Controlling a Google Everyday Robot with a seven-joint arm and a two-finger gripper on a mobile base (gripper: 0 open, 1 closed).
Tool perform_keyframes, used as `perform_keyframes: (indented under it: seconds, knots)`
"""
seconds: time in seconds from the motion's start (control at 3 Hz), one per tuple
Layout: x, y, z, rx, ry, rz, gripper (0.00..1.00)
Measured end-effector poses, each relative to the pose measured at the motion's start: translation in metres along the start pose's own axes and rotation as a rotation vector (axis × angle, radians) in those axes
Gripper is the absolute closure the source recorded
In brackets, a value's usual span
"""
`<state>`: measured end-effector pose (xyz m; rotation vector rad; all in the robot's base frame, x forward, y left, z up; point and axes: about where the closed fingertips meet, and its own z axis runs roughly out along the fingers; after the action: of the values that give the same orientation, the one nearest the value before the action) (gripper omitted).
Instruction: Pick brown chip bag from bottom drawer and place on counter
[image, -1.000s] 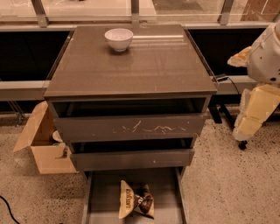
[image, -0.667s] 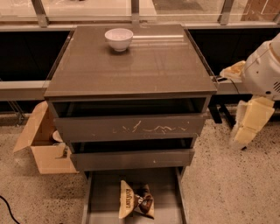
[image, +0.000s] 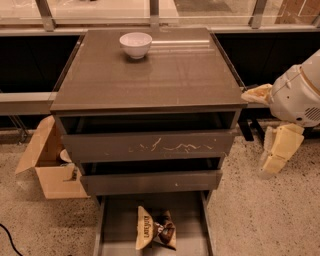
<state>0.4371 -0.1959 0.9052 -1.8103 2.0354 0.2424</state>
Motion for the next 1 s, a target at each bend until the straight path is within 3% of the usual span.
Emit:
perform_keyframes:
  seconds: [0.33, 0.67, 1.0]
  knots:
    - [-0.001, 0.000, 0.010, -0.027, 0.023, -0.035, 0.00]
    - [0.003, 0.005, 0.039, -0.024, 0.075, -0.124, 0.00]
    - [0.017, 0.013, 0.098, -0.028, 0.055, -0.207, 0.00]
